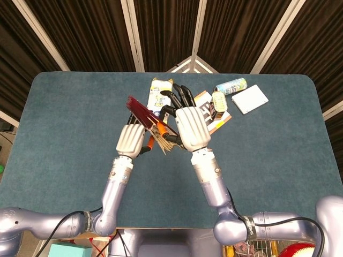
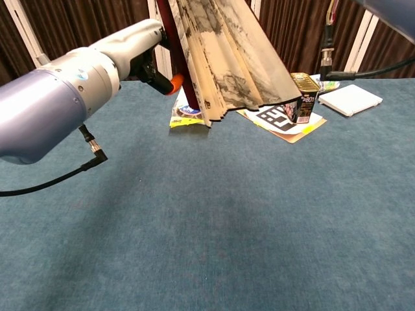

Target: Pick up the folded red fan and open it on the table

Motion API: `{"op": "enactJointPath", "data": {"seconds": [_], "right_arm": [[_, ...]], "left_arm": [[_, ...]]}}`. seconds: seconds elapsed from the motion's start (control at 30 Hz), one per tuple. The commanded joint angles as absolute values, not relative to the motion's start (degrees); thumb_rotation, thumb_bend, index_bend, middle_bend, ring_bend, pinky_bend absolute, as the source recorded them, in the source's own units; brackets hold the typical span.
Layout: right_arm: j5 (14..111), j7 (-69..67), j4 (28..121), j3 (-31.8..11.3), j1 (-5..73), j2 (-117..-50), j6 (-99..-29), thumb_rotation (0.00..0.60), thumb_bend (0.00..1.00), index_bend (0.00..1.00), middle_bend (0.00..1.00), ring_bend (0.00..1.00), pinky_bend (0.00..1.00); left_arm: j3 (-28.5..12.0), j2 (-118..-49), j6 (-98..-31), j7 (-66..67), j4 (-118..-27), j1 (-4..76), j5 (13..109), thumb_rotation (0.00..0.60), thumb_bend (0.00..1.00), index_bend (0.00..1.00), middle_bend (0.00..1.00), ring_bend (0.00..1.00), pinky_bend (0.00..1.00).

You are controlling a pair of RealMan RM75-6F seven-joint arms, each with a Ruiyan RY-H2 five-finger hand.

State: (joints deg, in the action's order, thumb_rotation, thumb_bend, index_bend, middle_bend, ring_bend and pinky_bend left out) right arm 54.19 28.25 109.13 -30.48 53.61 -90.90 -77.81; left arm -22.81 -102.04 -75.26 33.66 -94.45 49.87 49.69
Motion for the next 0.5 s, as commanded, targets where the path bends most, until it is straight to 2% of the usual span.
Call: {"op": "enactJointPath", "data": {"seconds": [0.03,0.5], "right_arm": [[54.06,28.24,108.87,-30.08,53.21,-90.44,-77.82,0.600,0.58,0.78,0.22,0.00,0.00],[57.51,26.13,105.63,-24.84,48.78,-85.94,-77.11,0.600,0.58,0.78,0.23,0.00,0.00]], "left_arm": [[-22.78,-101.37,-75.60,33.67,-94.84,49.44,49.83,0.600,0.74,0.61,0.10,0.00,0.00],[-22.37,-93.40,-76.25,32.60,-98.07,45.46,50.25,0.600,0.75,0.61,0.10,0.00,0.00]]}}
